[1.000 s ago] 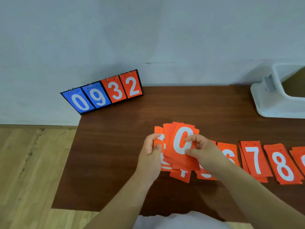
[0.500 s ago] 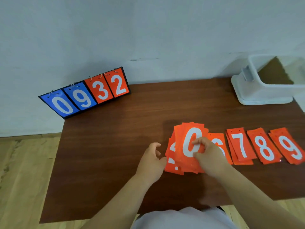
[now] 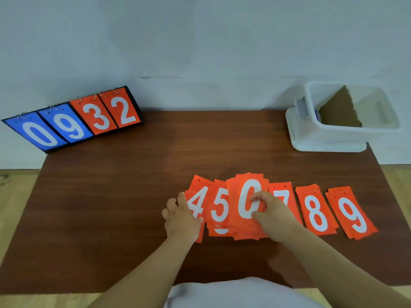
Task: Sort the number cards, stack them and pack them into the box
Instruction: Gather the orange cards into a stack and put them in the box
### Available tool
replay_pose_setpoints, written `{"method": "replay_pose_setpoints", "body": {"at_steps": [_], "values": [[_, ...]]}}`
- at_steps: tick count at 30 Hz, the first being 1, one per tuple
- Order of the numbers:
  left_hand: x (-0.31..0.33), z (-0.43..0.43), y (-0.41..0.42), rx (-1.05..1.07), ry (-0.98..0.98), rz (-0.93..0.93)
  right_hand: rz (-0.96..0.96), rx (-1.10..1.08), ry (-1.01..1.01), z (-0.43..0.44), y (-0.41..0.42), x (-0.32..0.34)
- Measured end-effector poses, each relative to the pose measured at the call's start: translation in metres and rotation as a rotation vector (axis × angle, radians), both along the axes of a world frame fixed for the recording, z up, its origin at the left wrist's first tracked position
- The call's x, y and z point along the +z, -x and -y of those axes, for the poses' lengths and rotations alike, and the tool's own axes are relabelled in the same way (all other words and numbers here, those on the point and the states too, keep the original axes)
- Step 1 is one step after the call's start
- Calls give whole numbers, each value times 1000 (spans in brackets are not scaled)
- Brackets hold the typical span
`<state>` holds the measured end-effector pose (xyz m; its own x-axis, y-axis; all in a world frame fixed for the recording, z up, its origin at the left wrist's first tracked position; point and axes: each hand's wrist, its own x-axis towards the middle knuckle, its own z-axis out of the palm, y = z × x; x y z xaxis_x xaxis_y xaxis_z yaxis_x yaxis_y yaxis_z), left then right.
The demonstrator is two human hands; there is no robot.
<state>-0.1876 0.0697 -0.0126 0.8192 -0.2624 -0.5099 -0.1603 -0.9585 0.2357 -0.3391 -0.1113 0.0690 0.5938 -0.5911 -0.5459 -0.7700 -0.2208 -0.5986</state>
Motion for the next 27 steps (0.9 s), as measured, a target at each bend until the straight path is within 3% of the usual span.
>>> {"method": "replay_pose_setpoints", "body": {"at_steps": [9,19,22,25,27], "values": [[1,-3,20,203,182,-69,29,143,-58,25,0,-11],[46,-31,7,390,503,-75,88,34,-134,11,-12,-6],[69,-39,-4,385,575,-113,182,-100,-330,6,-23,8],[89,-41,-12,340,652,-169,398,-264,-728,-5,-38,34],[99,-40,-15,301,710,-205,502,-309,-883,-16,-48,49]]}}
